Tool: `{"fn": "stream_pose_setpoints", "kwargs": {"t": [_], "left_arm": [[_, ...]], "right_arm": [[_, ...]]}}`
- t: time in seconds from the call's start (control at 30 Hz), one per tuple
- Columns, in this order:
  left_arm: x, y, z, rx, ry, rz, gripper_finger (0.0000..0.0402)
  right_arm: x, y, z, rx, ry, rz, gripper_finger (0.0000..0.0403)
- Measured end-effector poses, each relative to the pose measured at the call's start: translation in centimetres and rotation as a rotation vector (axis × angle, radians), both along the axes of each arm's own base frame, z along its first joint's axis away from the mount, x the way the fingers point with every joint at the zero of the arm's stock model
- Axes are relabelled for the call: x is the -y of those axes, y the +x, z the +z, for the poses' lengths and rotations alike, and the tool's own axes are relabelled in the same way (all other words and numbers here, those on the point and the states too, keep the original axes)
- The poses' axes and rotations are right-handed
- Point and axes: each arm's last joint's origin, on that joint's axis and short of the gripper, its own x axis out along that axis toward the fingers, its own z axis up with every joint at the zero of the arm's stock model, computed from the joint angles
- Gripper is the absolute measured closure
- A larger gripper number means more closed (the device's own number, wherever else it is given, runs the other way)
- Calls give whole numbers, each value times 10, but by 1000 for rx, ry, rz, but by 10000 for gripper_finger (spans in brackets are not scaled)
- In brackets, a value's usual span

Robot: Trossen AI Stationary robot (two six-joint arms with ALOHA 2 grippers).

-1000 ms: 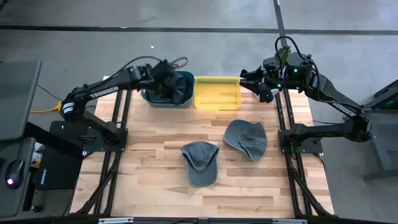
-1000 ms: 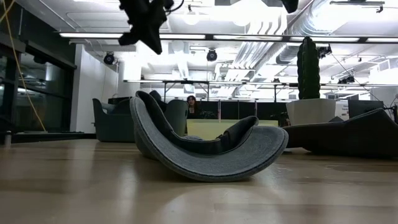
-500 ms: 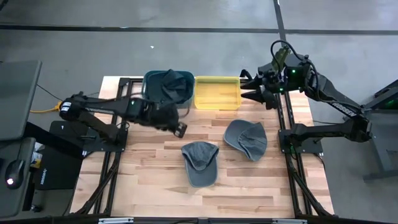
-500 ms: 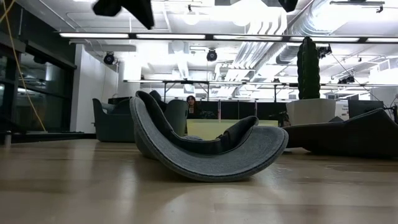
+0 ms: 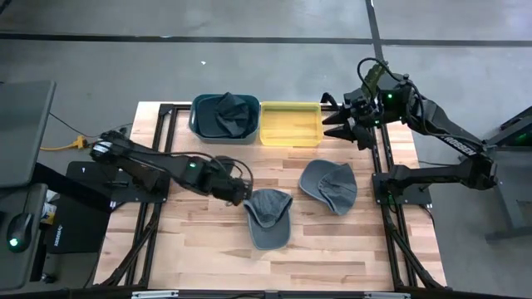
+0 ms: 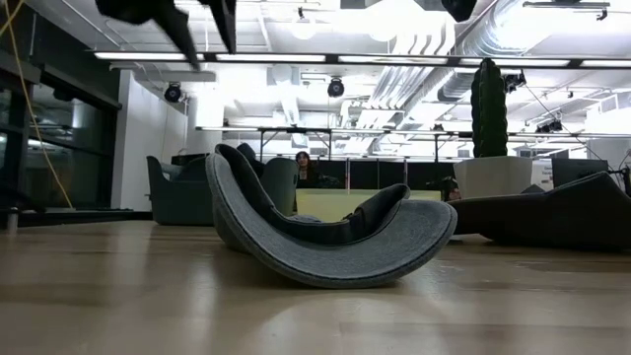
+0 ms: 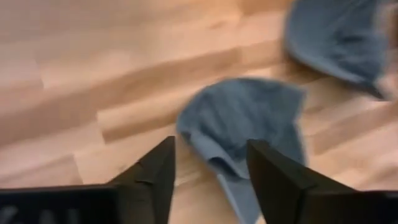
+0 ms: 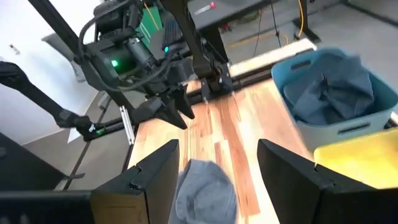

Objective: Pick & Place hat
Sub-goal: Put the left gray cap into the yellow bin

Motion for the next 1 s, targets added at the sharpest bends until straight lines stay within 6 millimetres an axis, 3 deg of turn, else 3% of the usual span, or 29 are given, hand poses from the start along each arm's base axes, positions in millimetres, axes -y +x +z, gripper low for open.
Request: {"fn": "stream_pose_setpoints", "kwargs": {"t": [0.17,0.33,0.6,0.7,0.8,1.0], "left_arm": [[5,19,-26,-104,-115,24,168],[3,38,-47,-154,-176,26,136],[-26,56,-59,-186,-248,3,128],[-43,54,-66,-269,-249,-2,128],[-58,57,-66,-231,-288,-44,128],[-79,55,-106,-206,-485,-103,128]], "right_arm": [[-1,-2,-6,-57,27,2,192],[-1,-2,-8,-77,36,2,192],[-2,-3,-8,-85,30,6,192],[-2,-3,-9,-88,30,8,192],[-2,-3,-9,-94,29,11,192],[-2,-3,-10,-98,16,18,192]]}}
